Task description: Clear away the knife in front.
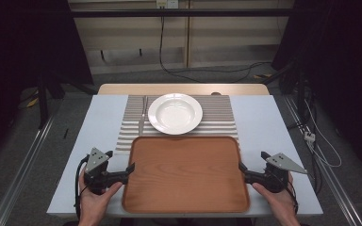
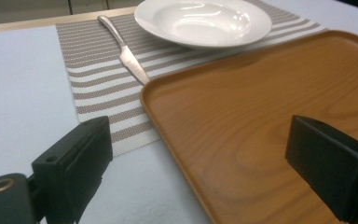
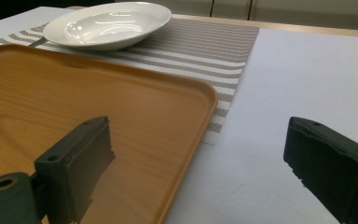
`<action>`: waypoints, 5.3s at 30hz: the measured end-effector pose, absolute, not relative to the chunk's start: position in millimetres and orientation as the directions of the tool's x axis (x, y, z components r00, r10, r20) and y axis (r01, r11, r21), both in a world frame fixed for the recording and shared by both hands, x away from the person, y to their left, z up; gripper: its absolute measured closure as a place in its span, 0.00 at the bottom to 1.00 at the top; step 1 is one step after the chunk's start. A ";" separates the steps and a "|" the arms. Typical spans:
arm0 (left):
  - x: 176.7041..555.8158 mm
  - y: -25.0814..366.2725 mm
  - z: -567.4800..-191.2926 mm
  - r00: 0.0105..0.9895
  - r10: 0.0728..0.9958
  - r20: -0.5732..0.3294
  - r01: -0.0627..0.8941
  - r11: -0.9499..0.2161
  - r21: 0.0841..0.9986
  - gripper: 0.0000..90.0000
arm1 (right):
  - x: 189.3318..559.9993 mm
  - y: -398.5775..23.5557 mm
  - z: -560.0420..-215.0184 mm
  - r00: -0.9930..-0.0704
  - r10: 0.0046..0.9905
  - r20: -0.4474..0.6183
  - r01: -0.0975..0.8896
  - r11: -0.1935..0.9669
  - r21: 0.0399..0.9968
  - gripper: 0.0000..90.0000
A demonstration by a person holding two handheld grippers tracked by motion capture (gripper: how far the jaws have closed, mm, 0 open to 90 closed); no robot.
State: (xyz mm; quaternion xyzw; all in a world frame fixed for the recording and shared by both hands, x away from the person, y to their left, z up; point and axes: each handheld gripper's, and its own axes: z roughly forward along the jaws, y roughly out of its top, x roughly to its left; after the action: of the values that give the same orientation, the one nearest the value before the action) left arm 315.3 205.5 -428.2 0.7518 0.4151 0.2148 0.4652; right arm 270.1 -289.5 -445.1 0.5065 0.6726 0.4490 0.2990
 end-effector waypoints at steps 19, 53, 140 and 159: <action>329.8 203.2 -419.0 0.579 0.812 -0.072 0.463 -0.254 0.849 0.08 | 273.4 -289.4 -447.4 -0.307 0.949 0.074 0.444 0.074 0.893 0.08; 430.5 190.4 -400.4 0.558 0.827 -0.069 0.520 -0.284 0.805 0.08 | 278.8 -286.2 -450.8 -0.336 0.937 0.101 0.463 0.071 0.883 0.09; 606.0 126.7 -448.6 0.423 0.903 -0.072 0.780 -0.323 0.536 0.89 | 279.4 -284.7 -452.0 -0.359 0.927 0.108 0.481 0.085 0.873 0.09; 606.4 130.1 -448.0 0.445 0.892 -0.079 0.779 -0.343 0.525 0.89 | 280.7 -284.1 -452.7 -0.361 0.926 0.113 0.487 0.085 0.869 0.09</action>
State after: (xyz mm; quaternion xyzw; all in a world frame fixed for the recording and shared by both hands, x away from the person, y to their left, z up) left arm 606.4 130.1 -448.0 0.8117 0.5148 0.1116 0.2523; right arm 280.7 -284.1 -452.7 0.5089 0.6942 0.4458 0.2458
